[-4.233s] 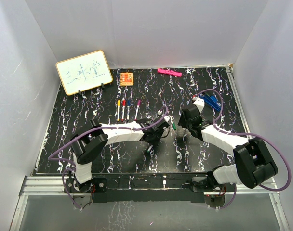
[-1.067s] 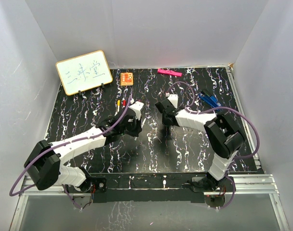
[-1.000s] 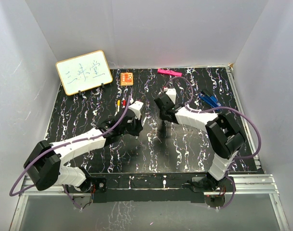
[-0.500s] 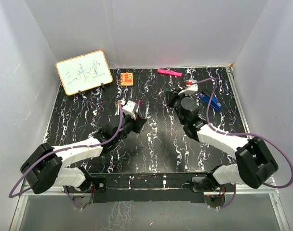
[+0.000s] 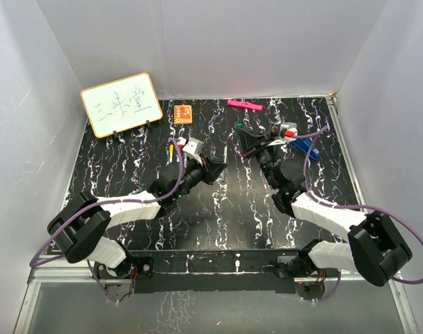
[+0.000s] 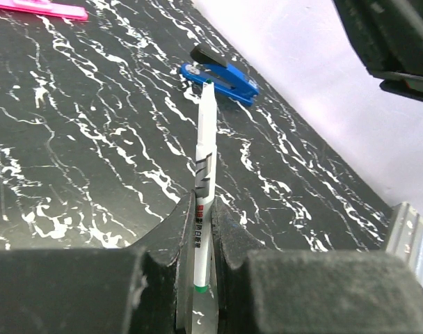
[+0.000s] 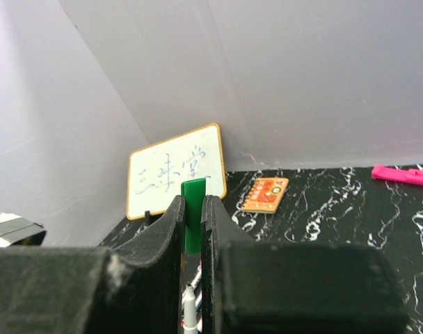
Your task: Insert the pens into the pen caps
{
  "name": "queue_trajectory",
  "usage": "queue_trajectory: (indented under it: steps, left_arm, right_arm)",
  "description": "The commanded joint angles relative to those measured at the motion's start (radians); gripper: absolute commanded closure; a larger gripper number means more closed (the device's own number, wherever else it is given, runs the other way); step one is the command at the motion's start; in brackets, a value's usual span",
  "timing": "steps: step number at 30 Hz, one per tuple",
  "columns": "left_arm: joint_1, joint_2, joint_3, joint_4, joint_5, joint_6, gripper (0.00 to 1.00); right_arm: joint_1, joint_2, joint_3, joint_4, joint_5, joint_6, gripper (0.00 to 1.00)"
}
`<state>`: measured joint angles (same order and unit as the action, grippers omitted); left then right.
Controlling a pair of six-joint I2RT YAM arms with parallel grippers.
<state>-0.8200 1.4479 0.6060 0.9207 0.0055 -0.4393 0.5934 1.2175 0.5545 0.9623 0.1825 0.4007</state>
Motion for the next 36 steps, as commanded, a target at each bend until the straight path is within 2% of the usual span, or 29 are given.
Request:
queue_trajectory:
  steps: [1,11,36]
  left_arm:
    - [0.004,0.005,0.062,0.079,0.07,-0.048,1.0]
    - [0.003,0.009,0.11,0.072,0.141,-0.073,1.0]
    - [0.002,-0.012,0.107,0.027,0.096,-0.047,1.0]
  right_arm:
    - [-0.001,-0.018,-0.015,0.128,-0.047,-0.014,1.0]
    - [-0.001,0.002,-0.021,0.13,-0.083,-0.004,1.0]
    - [-0.001,0.013,-0.031,0.123,-0.102,0.001,1.0]
